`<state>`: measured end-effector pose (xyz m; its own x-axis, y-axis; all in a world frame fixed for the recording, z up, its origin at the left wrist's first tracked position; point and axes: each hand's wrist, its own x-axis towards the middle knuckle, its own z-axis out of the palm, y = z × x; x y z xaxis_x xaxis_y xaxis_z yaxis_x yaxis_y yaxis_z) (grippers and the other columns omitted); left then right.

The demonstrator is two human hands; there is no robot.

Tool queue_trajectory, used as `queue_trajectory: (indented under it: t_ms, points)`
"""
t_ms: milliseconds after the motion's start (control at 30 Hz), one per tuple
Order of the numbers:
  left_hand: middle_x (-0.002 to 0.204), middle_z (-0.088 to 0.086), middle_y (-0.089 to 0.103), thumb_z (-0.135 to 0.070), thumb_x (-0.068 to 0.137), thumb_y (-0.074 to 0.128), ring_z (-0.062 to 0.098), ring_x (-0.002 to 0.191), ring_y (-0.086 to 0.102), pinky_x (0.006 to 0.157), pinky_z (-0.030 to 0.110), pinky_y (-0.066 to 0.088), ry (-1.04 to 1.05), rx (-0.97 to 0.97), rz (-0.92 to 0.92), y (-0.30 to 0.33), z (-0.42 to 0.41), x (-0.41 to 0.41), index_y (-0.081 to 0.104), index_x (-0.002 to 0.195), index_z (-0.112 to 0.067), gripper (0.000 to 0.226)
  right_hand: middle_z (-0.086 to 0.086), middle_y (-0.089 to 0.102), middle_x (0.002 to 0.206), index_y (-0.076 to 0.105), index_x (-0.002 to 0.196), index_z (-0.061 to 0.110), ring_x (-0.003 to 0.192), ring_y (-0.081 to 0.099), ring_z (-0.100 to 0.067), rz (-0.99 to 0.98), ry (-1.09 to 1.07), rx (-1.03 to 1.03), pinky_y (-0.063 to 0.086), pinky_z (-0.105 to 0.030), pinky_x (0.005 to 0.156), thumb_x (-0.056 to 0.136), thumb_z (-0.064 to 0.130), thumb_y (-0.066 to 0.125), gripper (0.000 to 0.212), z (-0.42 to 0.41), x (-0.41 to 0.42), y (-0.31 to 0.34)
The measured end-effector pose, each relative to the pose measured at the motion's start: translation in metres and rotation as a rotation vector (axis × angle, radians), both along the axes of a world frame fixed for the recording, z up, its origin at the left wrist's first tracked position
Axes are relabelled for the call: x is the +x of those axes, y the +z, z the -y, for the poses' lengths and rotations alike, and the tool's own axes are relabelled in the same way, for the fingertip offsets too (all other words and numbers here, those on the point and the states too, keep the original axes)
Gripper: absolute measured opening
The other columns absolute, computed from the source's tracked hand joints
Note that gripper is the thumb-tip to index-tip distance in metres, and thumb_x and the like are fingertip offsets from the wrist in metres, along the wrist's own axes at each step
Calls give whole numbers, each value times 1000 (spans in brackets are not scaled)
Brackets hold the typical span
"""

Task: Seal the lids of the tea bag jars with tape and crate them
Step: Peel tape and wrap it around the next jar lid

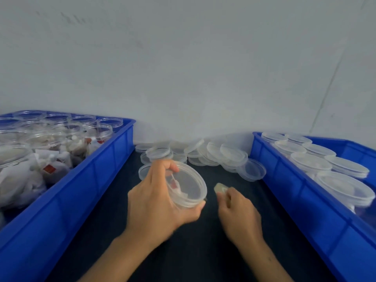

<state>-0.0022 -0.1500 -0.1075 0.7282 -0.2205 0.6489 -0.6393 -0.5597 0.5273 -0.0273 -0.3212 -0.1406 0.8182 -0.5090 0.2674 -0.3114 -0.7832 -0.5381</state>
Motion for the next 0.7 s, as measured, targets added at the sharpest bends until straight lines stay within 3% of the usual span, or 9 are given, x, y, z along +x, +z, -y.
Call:
queue_trajectory:
  t_ms: [200,300,433,567,633,700]
  points:
    - [98,-22,51,-67,46,72,-1,81,51,71,22,39,9,-20,-32,-6,0,5,44,111,-29,81,5,57,68,46,74,19,61,49,-13,67,106,11,34,-27,55,90,37,45,24,-22,11,0]
    - [93,-27,48,-68,46,72,-3,77,48,64,14,33,26,-24,-37,-7,-2,8,42,110,-31,80,4,53,64,45,69,17,56,42,-12,68,82,-38,31,-25,52,88,40,47,30,-22,12,-4]
    - [94,-26,49,-70,45,71,-2,78,49,66,5,31,19,-32,-43,-11,-2,9,40,109,-34,79,-4,59,67,55,71,10,56,40,-13,119,57,-102,35,-28,55,87,36,50,31,-20,19,-11]
    - [96,-21,53,-70,44,71,2,78,51,63,9,33,40,-64,-61,-14,-3,10,40,106,-35,78,-4,63,75,58,78,10,74,57,-21,99,215,-172,45,-36,73,93,35,46,32,-20,24,-26]
    - [95,-22,52,-71,43,72,1,77,50,63,9,34,45,-87,-82,-16,-4,11,40,106,-36,78,0,63,90,56,89,14,85,56,-19,43,253,-202,43,-35,84,98,39,37,32,-21,26,-32]
    - [94,-25,50,-71,42,72,-2,78,49,63,9,35,49,-120,-114,-17,-5,14,40,105,-38,78,5,54,107,53,103,19,97,49,-14,155,266,-176,40,-32,91,99,38,40,23,-21,28,-35]
